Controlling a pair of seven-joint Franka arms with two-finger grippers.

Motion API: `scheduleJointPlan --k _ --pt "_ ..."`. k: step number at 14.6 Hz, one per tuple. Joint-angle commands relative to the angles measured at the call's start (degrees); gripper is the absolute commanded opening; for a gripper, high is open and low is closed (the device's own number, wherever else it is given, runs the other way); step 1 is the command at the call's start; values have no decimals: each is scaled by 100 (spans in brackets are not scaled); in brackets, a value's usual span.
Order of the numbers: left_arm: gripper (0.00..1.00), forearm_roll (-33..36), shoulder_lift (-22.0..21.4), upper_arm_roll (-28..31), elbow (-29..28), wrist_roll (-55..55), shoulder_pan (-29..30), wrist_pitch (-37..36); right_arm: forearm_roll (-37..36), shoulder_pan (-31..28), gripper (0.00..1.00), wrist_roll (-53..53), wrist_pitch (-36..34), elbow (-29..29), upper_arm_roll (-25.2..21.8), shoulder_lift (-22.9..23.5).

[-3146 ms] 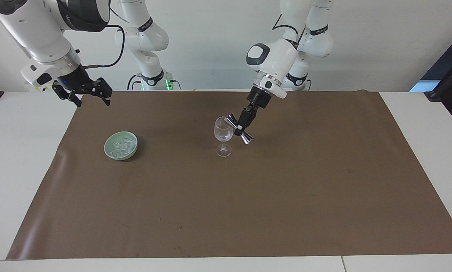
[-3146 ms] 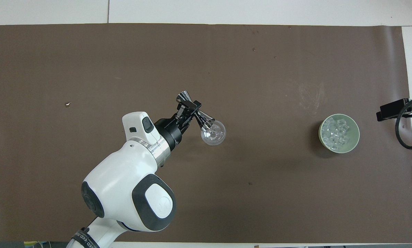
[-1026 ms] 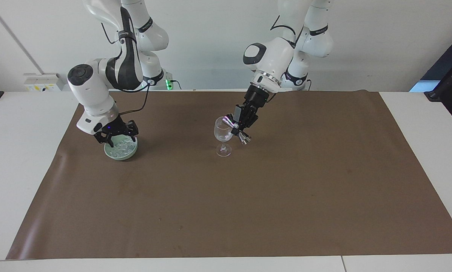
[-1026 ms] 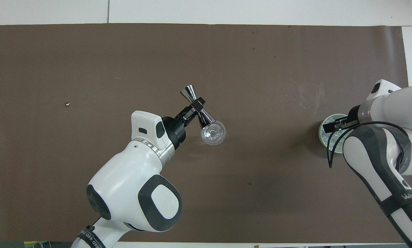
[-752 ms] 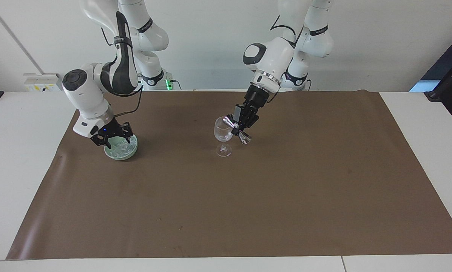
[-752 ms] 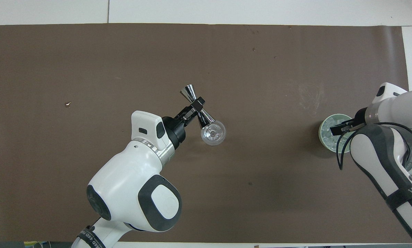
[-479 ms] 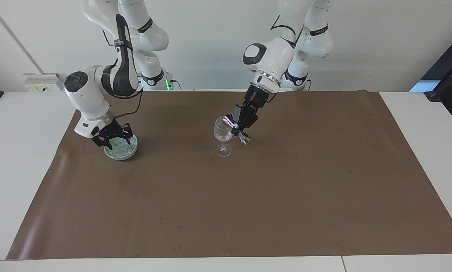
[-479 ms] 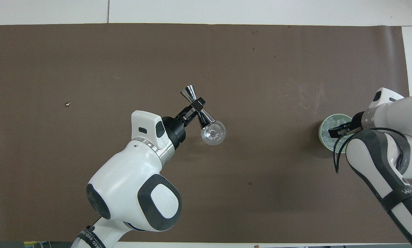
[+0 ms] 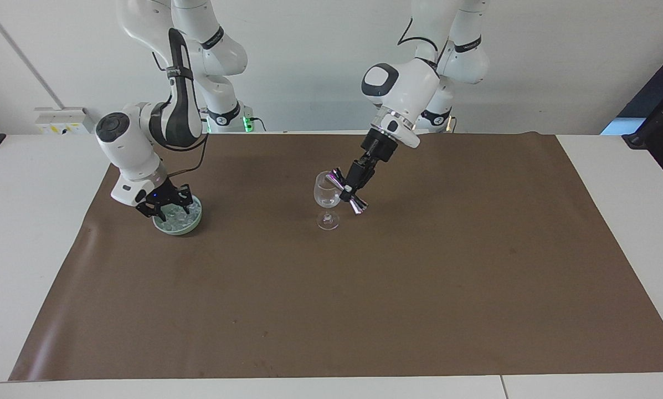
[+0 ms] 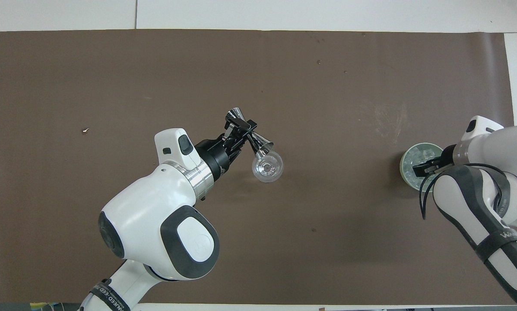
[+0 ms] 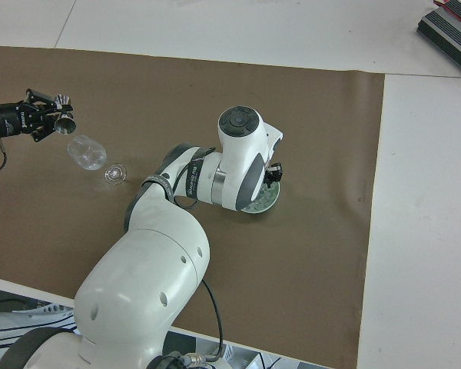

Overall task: Pour wine and add ice with both arms
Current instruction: 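Return the jigger with the left gripper while the right gripper reaches the ice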

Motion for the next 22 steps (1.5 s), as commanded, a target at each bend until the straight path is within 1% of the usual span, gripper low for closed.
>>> scheduleJointPlan --k 1,4,5,7,10,11,12,13,15,16,17,18,20,22 --pt "0 -52 -121 17 11 -761 312 -568 151 -17 69 -62 113 -100 41 -19" --pt "0 -52 -288 25 64 -1368 1093 -1911 151 -8 67 -62 148 -152 41 -36" --pt "0 -52 -367 25 46 -1395 1296 -2176 151 44 66 -79 262 -196 41 -37" --pt "0 -52 -394 25 46 -1535 1805 -2624 151 45 66 -88 473 -345 41 -63" --pt "0 -34 -551 25 37 -1808 3025 -3915 151 54 65 -88 500 -346 41 -63" --pt "0 -34 -596 25 -6 -1878 3316 -4067 151 45 63 -88 491 -346 41 -63" --pt "0 -34 -666 25 -111 -2062 3572 -4155 151 27 62 -105 483 -346 41 -11" --pt "0 -34 -684 25 -199 -2063 3931 -4400 151 -25 62 -123 483 -346 41 77" --pt "0 -34 -605 25 -200 -2028 4546 -4849 151 -25 62 -158 465 -337 41 78" --pt "0 -43 -527 25 -243 -1985 4732 -4816 151 -17 59 -150 439 -329 41 78" --pt "0 -60 -334 17 -200 -1967 4900 -4807 151 -8 57 -150 430 -320 41 78" --pt "0 -200 -211 17 -191 -1958 5075 -4772 151 -8 53 -150 430 -320 41 78" --pt "0 -673 -26 25 -191 -1609 5383 -4745 151 -8 44 -150 430 -320 41 78" --pt "0 -1131 185 25 -191 -1484 5551 -4614 151 1 37 -150 430 -320 41 78"
